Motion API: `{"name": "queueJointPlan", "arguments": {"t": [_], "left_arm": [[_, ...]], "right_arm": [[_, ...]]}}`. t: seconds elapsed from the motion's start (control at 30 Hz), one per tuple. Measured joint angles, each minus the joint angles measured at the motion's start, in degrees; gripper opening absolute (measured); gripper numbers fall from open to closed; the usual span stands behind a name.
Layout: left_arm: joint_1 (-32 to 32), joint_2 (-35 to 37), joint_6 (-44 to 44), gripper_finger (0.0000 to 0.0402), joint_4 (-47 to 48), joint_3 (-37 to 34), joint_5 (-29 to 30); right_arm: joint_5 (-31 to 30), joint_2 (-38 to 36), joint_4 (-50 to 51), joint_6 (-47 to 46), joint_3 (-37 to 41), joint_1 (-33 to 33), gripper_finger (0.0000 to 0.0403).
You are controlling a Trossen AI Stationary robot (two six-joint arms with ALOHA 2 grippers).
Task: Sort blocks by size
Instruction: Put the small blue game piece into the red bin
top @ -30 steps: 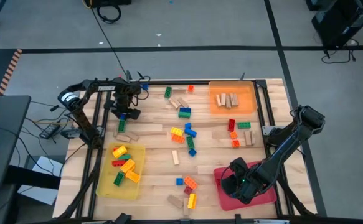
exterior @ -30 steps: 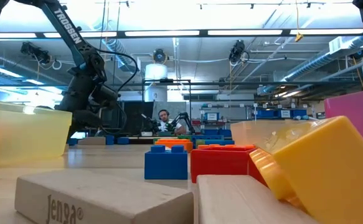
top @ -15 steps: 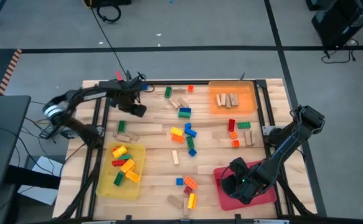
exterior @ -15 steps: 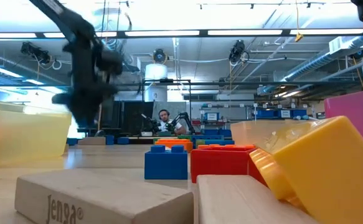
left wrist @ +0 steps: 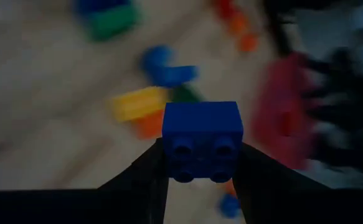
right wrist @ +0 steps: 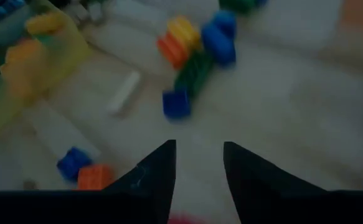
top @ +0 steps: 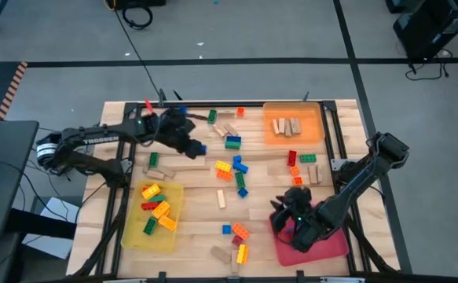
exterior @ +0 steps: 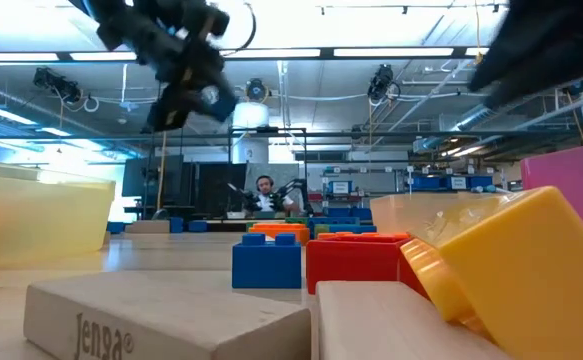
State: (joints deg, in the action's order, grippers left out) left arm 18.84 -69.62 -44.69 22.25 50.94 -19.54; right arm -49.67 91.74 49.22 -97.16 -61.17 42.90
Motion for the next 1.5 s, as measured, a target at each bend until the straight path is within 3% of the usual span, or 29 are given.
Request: {"name": "queueJointPlan", "arguments": {"t": [0.23,0.53,0.7,0.87,1.07,1.33,1.5], "left_arm": [[-6.49,-3.88,-10.13,0.0154,-19.03,0.0,-5.17],[-9.56,-12.88,-18.53,0.0154,-38.34,0.0,-13.75],[-10.53,-16.17,-21.67,0.0154,-46.86,0.0,-20.19],[-11.26,-16.88,-23.1,0.0154,-50.43,0.02,-22.61],[-11.79,-16.88,-23.14,0.0154,-51.22,0.02,-23.64],[-11.72,-16.88,-22.89,0.0156,-51.31,0.02,-23.62],[-11.7,-16.88,-21.31,0.0157,-51.24,0.02,-23.51]], "right_arm": [[-1.85,0.02,-6.47,25.46,-4.39,-6.26,0.0182],[-1.97,0.02,-24.08,72.35,-9.88,-13.14,0.0269],[-1.94,0.02,-32.78,88.85,-9.88,-15.15,0.0313],[-0.63,0.02,-34.63,93.21,-9.88,-17.44,0.0338],[4.38,0.02,-36.91,93.34,-9.88,-20.67,0.0336],[11.71,0.02,-39.86,92.13,-9.88,-23.94,0.0305],[13.18,0.02,-41.04,91.19,-9.88,-24.97,0.0251]]}}
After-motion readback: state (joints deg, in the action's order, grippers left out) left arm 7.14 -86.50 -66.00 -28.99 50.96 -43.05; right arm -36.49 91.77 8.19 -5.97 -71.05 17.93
